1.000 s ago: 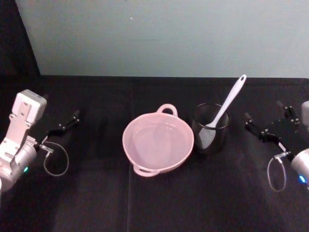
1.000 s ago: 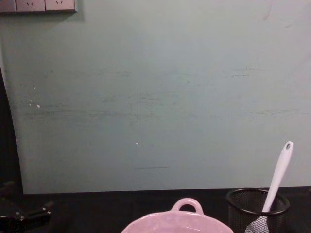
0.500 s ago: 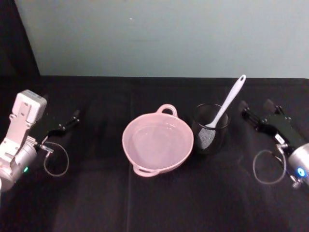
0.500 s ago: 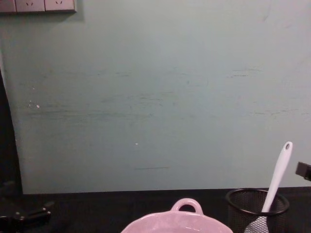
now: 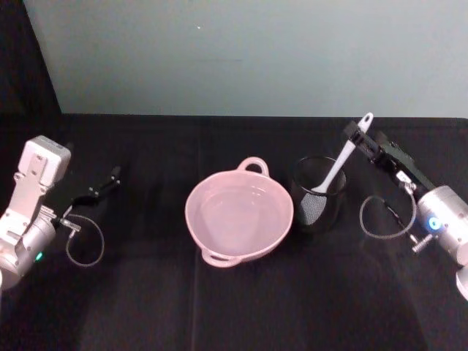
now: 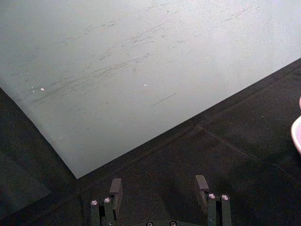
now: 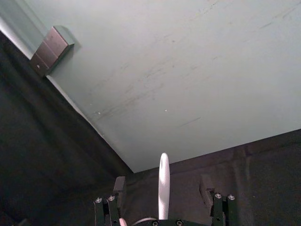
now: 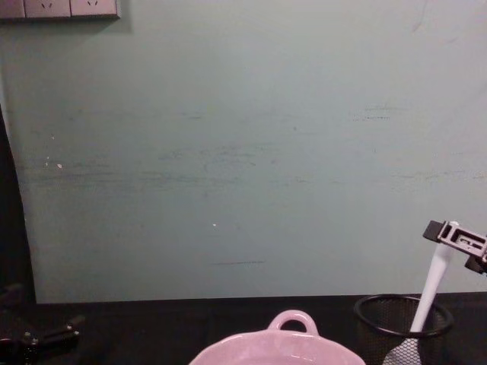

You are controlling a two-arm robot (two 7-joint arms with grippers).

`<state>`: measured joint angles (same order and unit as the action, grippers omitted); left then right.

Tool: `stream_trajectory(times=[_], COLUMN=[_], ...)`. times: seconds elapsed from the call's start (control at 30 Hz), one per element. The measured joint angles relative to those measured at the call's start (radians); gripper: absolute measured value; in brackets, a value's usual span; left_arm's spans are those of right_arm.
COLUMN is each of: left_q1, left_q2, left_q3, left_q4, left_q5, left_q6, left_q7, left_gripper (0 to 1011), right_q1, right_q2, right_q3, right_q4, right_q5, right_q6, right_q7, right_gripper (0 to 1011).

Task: Use the one hand to pick up the spoon and stir the clear water in the bowl.

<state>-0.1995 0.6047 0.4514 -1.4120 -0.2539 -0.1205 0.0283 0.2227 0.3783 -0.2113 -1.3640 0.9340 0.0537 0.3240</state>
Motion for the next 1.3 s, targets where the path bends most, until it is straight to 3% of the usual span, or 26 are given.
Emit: stream_trajectory(times=[0.17,0.3,0.6,0.63,0.77,0.83,0.97,1.1,1.2,1.3], left_q1=[0.000,0.000,0.000,0.000,0.000,0.000,0.000,0.000,0.000,0.000], left_q2=[0.000,0.000,0.000,0.000,0.000,0.000,0.000,0.000,0.000,0.000], left_q3=[0.000,0.000,0.000,0.000,0.000,0.000,0.000,0.000,0.000,0.000], left_q4=[0.000,0.000,0.000,0.000,0.000,0.000,0.000,0.000,0.000,0.000], left_q5=[0.000,0.000,0.000,0.000,0.000,0.000,0.000,0.000,0.000,0.000], left_q6=[0.000,0.000,0.000,0.000,0.000,0.000,0.000,0.000,0.000,0.000], left_q7=[0.000,0.000,0.000,0.000,0.000,0.000,0.000,0.000,0.000,0.000], left_gripper=[1011,1011,1011,1011,1011,1011,1011,1011,1011,1011], right_q1=[0.025,0.032,0.045,0.046,0.046,0.046,0.042,0.040,0.037,0.031], right_q2=[-0.010,-0.011,-0.011,-0.009,-0.004,-0.002,0.002,0.007,0.012,0.021], right_q3=[-0.005,-0.011,-0.026,-0.028,-0.032,-0.033,-0.035,-0.036,-0.039,-0.044], right_q4=[0.024,0.033,0.044,0.042,0.039,0.037,0.029,0.023,0.014,-0.008], right_q5=[0.028,0.038,0.064,0.065,0.071,0.074,0.078,0.083,0.084,0.074], right_q6=[0.011,0.012,0.020,0.020,0.019,0.019,0.017,0.016,0.014,0.006], right_q7=[0.000,0.000,-0.001,-0.002,-0.004,-0.009,-0.016,-0.017,-0.019,-0.025], right_gripper=[1003,938,705,634,536,433,358,190,121,116])
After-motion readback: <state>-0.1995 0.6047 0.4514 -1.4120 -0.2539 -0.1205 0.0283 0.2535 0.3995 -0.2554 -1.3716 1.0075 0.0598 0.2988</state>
